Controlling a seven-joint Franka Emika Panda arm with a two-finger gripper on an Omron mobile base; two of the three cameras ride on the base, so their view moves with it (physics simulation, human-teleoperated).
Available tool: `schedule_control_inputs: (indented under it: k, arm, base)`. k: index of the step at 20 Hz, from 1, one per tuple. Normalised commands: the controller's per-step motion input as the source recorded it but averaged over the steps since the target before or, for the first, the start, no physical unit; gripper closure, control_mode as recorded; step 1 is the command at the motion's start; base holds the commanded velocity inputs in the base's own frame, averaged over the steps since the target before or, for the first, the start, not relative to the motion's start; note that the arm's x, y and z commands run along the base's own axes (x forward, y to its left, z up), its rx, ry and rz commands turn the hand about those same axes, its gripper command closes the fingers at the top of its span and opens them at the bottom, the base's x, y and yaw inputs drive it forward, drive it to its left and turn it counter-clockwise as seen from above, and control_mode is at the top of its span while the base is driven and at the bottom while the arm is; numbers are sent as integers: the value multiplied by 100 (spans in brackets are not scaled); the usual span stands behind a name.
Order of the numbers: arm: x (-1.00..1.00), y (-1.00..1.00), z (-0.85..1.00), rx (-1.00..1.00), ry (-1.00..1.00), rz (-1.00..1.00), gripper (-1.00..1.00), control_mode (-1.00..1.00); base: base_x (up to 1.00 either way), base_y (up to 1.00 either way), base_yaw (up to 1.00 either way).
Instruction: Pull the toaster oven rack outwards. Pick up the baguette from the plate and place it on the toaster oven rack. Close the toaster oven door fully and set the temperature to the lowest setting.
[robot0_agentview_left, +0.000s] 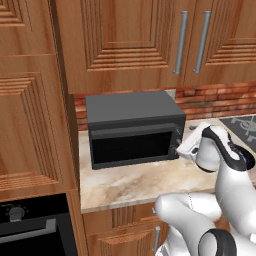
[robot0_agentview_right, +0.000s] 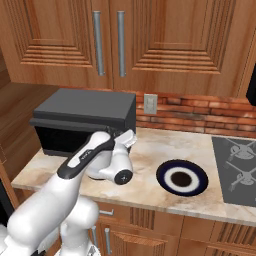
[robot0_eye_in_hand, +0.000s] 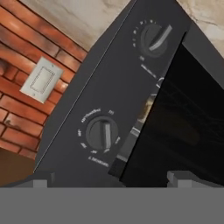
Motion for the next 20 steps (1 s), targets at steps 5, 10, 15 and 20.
schedule_control_inputs:
  k: [5, 10, 15, 20]
  arm:
    - [24, 0, -5, 0, -2, -3, -100, -100]
    - [24, 0, -2, 0, -3, -4, -100, -100]
    - [24, 0, -11, 0, -2, -3, -100, -100]
    - [24, 0, -16, 0, 0, -3, -100, -100]
  base:
    - [0, 0, 0]
    - [0, 0, 0]
    - [0, 0, 0]
    - [0, 0, 0]
